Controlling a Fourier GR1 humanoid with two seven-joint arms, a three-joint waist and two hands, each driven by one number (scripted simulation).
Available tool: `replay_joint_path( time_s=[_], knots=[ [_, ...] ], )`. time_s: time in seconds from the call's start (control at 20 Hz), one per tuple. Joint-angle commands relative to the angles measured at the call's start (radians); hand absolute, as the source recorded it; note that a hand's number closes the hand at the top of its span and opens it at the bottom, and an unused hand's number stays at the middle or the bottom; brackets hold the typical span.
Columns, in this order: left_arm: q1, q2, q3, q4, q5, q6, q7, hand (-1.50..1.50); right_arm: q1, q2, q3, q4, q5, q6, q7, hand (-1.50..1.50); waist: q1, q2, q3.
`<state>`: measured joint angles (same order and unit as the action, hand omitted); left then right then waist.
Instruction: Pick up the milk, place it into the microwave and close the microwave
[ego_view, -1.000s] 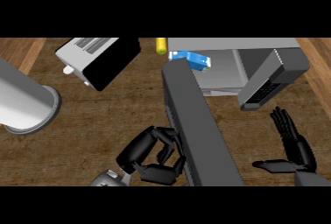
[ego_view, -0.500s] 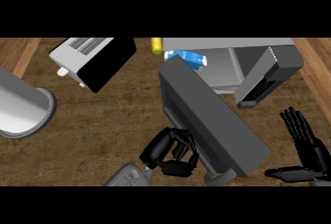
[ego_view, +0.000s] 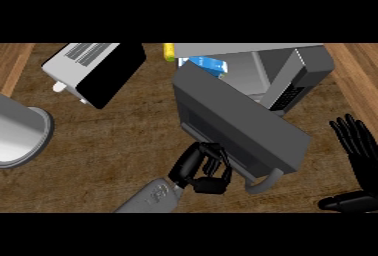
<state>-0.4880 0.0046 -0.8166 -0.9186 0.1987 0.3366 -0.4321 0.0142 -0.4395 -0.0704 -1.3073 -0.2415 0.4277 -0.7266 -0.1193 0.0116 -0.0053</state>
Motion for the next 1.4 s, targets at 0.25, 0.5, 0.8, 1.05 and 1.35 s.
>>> replay_joint_path(
  time_s=[0.25, 0.5, 0.8, 1.05, 1.35],
  knots=[
    [-0.103, -0.004, -0.077, 0.034, 0.214, 0.099, -0.049, 1.5, -0.004, -0.05, 0.028, -0.13, -0.103, 0.117, 0.065, -1.5, -0.063, 0.019, -0.002],
    [-0.171, -0.004, -0.075, 0.005, 0.304, 0.19, -0.068, 1.5, -0.029, -0.09, 0.033, -0.19, -0.113, 0.112, 0.117, -1.5, -0.092, 0.02, -0.003],
    [-0.217, -0.004, -0.026, 0.02, 0.411, 0.333, -0.087, 1.5, -0.077, -0.135, 0.013, -0.226, -0.144, 0.114, 0.16, -1.5, -0.11, 0.03, -0.002],
    [-0.311, -0.005, -0.018, 0.053, 0.481, 0.396, -0.054, -1.5, -0.099, -0.159, -0.006, -0.227, -0.182, 0.126, 0.186, -1.5, -0.136, 0.035, 0.0],
    [-0.356, -0.005, 0.023, 0.112, 0.556, 0.444, -0.028, -1.5, -0.199, -0.293, -0.115, -0.28, -0.025, 0.02, 0.15, 1.5, -0.178, 0.046, -0.002]
  ],
)
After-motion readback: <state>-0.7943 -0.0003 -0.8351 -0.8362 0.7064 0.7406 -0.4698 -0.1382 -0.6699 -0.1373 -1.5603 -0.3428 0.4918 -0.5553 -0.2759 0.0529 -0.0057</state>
